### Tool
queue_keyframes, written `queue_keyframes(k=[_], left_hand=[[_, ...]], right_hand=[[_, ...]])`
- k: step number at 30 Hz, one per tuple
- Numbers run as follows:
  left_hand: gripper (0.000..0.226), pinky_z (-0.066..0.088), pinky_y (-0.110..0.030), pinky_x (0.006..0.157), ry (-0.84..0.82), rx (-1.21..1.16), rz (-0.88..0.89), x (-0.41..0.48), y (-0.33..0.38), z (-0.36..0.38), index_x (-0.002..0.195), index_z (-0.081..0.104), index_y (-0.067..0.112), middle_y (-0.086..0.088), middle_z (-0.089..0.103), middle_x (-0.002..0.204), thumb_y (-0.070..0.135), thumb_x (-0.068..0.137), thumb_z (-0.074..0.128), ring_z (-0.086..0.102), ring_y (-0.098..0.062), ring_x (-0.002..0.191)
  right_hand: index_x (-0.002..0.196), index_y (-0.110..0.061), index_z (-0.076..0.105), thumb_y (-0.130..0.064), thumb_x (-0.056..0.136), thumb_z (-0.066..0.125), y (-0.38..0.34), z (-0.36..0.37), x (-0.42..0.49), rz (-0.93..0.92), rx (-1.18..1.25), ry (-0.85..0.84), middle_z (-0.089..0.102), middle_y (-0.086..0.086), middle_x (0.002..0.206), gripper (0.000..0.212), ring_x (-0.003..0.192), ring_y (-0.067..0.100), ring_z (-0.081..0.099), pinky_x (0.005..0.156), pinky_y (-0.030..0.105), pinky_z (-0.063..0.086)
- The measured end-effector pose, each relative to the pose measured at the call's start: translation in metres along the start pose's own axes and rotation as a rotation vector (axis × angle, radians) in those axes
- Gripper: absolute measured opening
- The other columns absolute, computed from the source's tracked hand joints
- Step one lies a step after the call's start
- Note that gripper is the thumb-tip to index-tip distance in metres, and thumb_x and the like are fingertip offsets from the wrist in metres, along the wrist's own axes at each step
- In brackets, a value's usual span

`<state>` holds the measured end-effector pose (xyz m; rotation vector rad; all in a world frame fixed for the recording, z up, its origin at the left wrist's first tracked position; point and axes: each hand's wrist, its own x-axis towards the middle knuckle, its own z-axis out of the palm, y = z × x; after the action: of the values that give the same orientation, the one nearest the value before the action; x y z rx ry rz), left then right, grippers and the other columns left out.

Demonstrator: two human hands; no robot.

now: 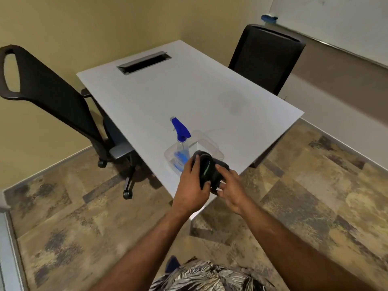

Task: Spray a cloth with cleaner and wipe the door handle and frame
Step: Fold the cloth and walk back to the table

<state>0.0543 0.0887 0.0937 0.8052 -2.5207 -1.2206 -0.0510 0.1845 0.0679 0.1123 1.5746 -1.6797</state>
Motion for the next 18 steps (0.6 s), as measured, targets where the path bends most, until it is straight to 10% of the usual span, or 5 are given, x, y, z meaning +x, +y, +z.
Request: queue_keyframes(k=[5,10,18], left_hand=[[0.087,0.019,-0.046,0.128,-0.082,0.169,0.191,0.024,0.005,0.008,0.163,0.013,0.015,-0.009,0.011,0.170,0.029,0.095,0.064,0.010,-0.028,0.157],[0.082,0.008,-0.039,0.129,-0.206,0.041,0.249,0.043,0.001,0.008,0.163,0.012,0.017,0.001,-0.003,0.172,0.034,0.100,0.061,-0.007,-0.019,0.158],[0.038,0.053,-0.025,0.100,0.136,-0.118,0.120,0.055,-0.030,0.012,0.127,0.065,0.022,0.008,0.058,0.138,0.044,0.097,0.059,0.053,0.004,0.123]], right_hand=[[0.133,-0.021,0.059,-0.055,0.072,0.074,-0.018,0.005,0.008,-0.017,0.053,-0.028,0.072,0.009,0.123,0.072,0.113,0.030,0.068,0.075,0.038,0.060],[0.127,-0.011,0.063,-0.031,0.085,0.077,-0.037,0.001,0.037,-0.033,0.144,0.090,0.072,0.016,0.117,0.049,0.110,0.034,0.069,0.094,0.050,0.057],[0.134,-0.007,0.053,-0.029,0.087,0.073,-0.058,0.000,0.105,0.036,-0.013,0.103,0.064,0.024,0.125,0.055,0.111,0.039,0.065,0.089,0.053,0.059]])
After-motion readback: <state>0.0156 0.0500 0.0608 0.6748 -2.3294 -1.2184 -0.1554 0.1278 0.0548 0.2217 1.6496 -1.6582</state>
